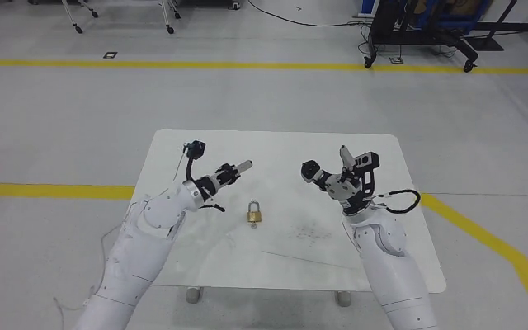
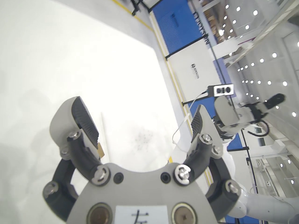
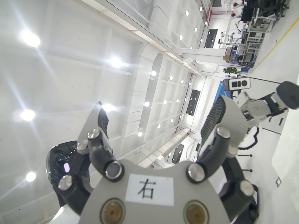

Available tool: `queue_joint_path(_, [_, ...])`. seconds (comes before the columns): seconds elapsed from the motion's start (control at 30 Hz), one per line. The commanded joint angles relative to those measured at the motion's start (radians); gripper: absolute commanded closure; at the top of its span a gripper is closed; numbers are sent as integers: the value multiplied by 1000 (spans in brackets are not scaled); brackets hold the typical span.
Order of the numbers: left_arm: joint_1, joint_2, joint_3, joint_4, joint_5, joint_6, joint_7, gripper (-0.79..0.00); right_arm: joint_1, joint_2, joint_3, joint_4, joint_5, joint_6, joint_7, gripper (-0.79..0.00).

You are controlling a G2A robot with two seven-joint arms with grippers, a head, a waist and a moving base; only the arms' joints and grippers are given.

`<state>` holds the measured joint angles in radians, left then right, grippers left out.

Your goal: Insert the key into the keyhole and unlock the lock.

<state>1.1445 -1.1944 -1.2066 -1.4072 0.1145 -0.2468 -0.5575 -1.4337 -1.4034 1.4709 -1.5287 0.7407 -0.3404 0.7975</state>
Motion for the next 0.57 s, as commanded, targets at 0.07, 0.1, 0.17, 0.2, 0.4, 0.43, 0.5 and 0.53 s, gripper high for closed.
queue_joint_path(0.07, [71, 15, -107, -62, 38, -95, 143, -785, -27, 6, 60, -44, 0, -65, -40, -785])
queue_joint_path(0.1, [88, 18, -128, -76, 71, -113, 189, -785, -34, 8, 78, -59, -2, -90, -50, -785])
queue_joint_path(0.17, [118, 22, -156, -87, 124, -105, 255, -785, -40, 9, 90, -65, -11, -106, -61, -785])
queue_joint_path(0.2, [121, 22, -157, -86, 123, -94, 257, -785, -40, 9, 90, -65, -11, -106, -61, -785])
queue_joint_path(0.4, [121, 22, -157, -86, 123, -94, 257, -785, -40, 9, 90, -65, -11, -106, -61, -784])
queue_joint_path(0.43, [121, 22, -157, -86, 123, -94, 257, -785, -40, 9, 90, -65, -11, -106, -61, -784])
queue_joint_path(0.5, [121, 22, -157, -86, 123, -94, 257, -785, -40, 9, 90, -65, -11, -106, -61, -784])
queue_joint_path(0.53, [121, 22, -157, -86, 123, -94, 257, -785, -40, 9, 90, -65, -11, -106, -61, -784])
